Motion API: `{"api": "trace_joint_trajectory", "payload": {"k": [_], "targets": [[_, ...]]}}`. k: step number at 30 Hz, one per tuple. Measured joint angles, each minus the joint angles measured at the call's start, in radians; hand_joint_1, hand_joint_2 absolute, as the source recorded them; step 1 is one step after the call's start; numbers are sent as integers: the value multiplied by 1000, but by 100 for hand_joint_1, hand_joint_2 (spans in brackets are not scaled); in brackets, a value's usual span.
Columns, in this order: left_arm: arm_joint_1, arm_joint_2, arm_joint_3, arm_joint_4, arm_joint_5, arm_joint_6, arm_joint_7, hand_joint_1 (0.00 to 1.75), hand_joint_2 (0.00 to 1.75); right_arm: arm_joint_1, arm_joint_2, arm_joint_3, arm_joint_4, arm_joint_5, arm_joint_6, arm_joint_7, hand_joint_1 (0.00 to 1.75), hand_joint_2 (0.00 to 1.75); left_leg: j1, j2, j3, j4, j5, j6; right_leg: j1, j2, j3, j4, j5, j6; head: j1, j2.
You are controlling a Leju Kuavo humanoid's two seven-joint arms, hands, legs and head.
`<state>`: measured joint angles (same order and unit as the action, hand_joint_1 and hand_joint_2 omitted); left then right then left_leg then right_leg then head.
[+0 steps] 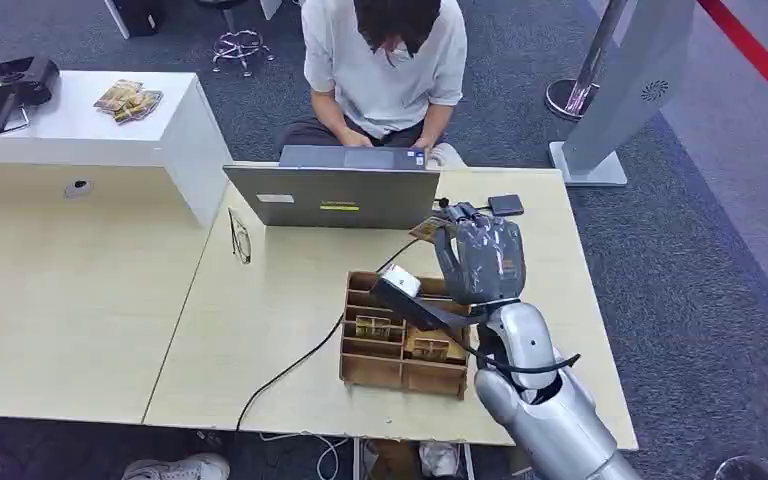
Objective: Pass the card to the sensor for recognition and then transmit it.
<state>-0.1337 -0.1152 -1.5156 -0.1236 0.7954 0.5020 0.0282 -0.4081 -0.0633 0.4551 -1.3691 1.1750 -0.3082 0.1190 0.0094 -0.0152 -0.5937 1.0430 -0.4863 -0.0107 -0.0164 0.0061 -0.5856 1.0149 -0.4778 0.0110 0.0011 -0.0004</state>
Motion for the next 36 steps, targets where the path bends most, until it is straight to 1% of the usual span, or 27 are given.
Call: {"api": "trace_joint_trajectory", "payload": {"k": [6,24,30,36], "targets": [[-14,-16,-9,0,-2,-11,21,0,0,-10,0,-12,10,18,8,-5,175,175,1,0,0,0,0,0,1,0,0,1,0,0,0,0],[-20,-21,-14,0,-53,-25,35,0,0,-70,6,-50,37,83,16,25,175,175,1,0,0,0,0,0,1,0,0,1,0,0,0,0],[-21,-21,-14,0,-67,-30,36,0,0,-103,13,-57,64,100,30,35,175,175,1,0,0,0,0,0,1,0,0,1,0,0,0,0],[-24,-21,-14,0,-82,-36,51,0,0,-143,20,-60,106,113,45,40,175,175,1,0,0,0,0,0,1,0,0,1,0,0,0,0]]}}
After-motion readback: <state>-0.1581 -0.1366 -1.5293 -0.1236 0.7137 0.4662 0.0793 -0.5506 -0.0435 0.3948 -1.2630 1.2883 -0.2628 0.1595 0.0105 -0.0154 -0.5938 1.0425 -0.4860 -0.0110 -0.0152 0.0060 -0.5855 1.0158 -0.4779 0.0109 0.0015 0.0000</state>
